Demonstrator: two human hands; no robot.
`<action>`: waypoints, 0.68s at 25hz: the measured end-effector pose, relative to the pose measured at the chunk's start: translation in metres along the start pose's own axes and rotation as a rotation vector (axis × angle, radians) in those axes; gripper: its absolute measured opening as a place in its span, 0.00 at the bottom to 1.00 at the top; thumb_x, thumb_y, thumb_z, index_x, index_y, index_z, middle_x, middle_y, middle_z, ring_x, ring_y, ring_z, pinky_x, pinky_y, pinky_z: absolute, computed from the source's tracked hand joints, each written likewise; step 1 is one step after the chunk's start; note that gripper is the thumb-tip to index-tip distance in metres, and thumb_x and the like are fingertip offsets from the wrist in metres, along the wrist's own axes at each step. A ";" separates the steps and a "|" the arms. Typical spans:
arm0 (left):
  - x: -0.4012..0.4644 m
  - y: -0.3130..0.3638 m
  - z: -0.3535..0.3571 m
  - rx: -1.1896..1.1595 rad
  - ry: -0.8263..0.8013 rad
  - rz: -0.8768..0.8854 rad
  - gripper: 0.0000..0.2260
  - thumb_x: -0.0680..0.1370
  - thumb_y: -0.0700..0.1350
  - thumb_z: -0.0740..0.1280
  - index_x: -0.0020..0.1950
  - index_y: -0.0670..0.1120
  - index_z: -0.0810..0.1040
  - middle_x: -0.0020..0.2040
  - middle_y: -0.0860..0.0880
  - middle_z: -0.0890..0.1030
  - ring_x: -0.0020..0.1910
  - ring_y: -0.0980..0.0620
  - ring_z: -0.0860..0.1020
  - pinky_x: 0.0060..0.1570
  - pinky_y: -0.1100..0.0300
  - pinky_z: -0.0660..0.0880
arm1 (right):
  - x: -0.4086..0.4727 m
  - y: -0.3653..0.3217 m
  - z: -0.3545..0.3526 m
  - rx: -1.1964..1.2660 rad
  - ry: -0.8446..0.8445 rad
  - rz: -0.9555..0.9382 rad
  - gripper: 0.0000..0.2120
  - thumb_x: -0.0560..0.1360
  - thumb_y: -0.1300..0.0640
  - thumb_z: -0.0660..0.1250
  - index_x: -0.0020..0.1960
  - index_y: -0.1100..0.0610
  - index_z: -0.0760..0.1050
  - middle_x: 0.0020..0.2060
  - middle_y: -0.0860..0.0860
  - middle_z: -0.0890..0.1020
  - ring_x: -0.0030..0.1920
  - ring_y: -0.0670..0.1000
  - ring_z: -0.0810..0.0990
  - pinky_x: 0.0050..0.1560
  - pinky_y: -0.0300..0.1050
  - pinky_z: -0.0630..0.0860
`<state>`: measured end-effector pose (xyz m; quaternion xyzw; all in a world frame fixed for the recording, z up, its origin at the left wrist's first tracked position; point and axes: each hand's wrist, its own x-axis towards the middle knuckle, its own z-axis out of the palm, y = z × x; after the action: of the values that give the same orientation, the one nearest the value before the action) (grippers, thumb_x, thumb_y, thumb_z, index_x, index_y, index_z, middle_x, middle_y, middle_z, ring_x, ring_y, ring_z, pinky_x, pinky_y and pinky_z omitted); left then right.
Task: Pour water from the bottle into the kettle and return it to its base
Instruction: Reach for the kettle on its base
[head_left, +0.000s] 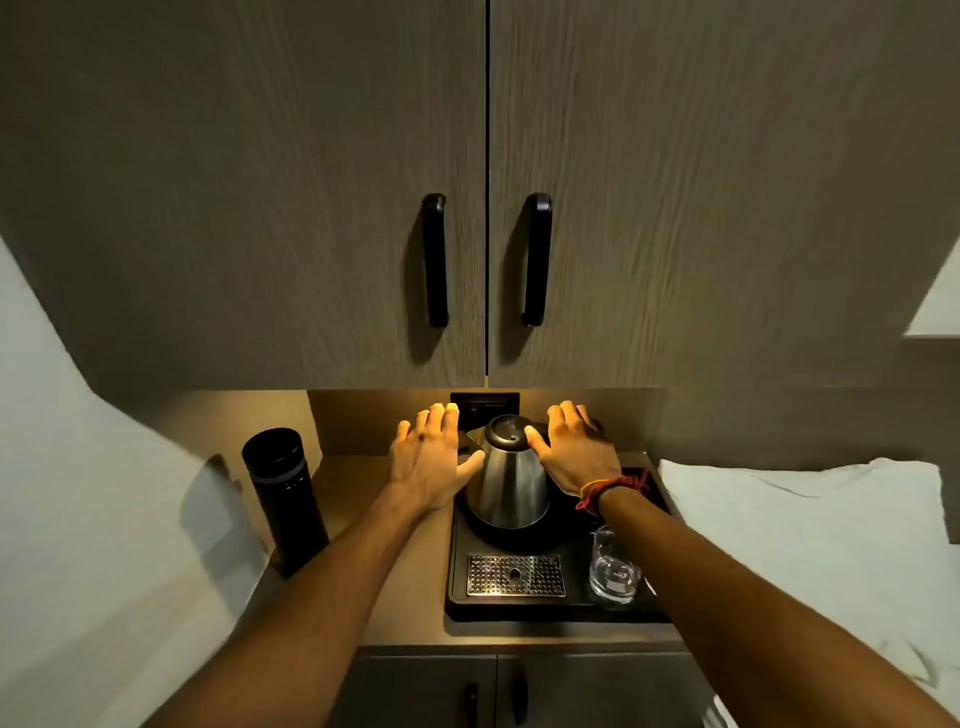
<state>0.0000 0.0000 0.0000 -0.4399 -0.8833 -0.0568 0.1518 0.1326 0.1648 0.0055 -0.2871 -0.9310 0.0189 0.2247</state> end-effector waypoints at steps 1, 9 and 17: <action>0.008 -0.001 0.005 -0.007 -0.023 -0.021 0.37 0.78 0.67 0.53 0.78 0.43 0.59 0.76 0.43 0.66 0.73 0.45 0.66 0.69 0.47 0.66 | 0.012 0.003 0.008 0.058 -0.045 0.032 0.22 0.78 0.39 0.57 0.52 0.58 0.74 0.51 0.54 0.78 0.53 0.54 0.77 0.51 0.49 0.77; 0.036 -0.015 0.048 -0.026 -0.060 -0.071 0.38 0.77 0.69 0.54 0.78 0.44 0.61 0.75 0.44 0.68 0.73 0.45 0.67 0.69 0.48 0.66 | 0.065 -0.008 0.053 0.029 -0.404 0.189 0.27 0.78 0.39 0.57 0.61 0.60 0.77 0.60 0.59 0.79 0.64 0.61 0.75 0.68 0.63 0.67; 0.053 -0.034 0.056 0.016 -0.056 -0.015 0.30 0.77 0.69 0.56 0.61 0.46 0.76 0.59 0.45 0.81 0.59 0.46 0.78 0.60 0.49 0.70 | 0.064 0.026 0.060 0.424 -0.568 0.408 0.19 0.80 0.63 0.57 0.31 0.59 0.62 0.31 0.56 0.65 0.34 0.49 0.65 0.47 0.42 0.69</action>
<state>-0.0696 0.0324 -0.0350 -0.4335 -0.8909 -0.0384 0.1301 0.0733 0.2270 -0.0267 -0.3964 -0.8556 0.3330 0.0043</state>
